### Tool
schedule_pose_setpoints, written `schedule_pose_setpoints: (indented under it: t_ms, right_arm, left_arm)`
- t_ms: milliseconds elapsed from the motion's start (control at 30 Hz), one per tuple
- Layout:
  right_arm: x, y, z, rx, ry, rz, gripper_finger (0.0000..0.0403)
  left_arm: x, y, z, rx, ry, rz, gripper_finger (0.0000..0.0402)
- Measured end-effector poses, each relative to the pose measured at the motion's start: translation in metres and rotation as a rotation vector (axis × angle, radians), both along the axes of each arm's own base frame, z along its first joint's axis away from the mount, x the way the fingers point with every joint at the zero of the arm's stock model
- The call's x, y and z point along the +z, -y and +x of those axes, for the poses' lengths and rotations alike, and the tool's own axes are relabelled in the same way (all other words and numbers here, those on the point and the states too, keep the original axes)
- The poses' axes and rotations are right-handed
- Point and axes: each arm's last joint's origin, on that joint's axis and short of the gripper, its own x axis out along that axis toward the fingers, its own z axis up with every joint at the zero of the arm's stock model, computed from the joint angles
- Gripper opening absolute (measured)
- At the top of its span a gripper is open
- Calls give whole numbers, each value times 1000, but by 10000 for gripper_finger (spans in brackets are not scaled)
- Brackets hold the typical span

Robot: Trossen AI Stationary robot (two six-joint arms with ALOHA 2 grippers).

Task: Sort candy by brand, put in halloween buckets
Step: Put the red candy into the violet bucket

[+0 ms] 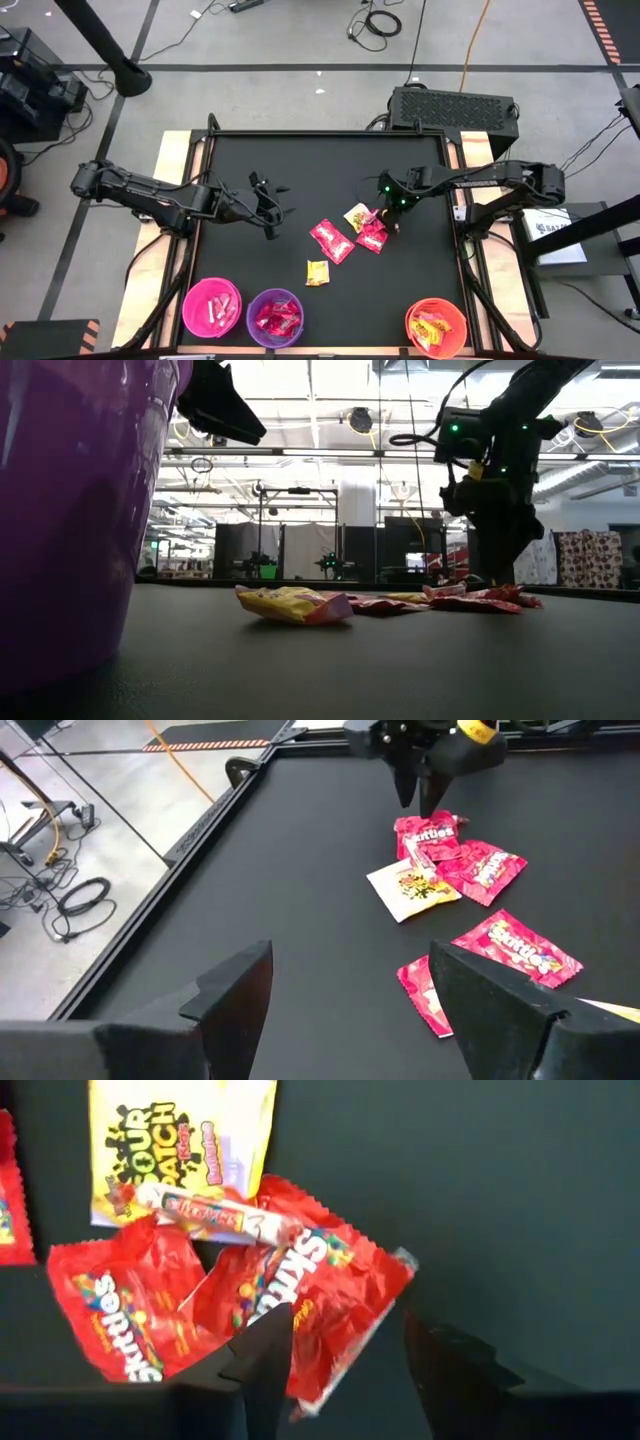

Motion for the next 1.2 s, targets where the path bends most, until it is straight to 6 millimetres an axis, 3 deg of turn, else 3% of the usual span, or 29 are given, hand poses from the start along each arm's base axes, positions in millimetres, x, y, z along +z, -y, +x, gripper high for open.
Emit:
schedule_pose_setpoints:
  t_ms: [533, 900, 1200]
  right_arm:
    - [-30, -4, -6, -6, 121, 59, 140]
    - [-31, -4, -3, 50, 173, 43, 10]
    - [-27, -6, -11, 19, 124, 73, 22]
  left_arm:
    - [0, 0, 0, -4, 1, -2, 274]
    - [0, 0, 0, -4, 1, -2, 274]
    - [0, 0, 0, -4, -4, -1, 274]
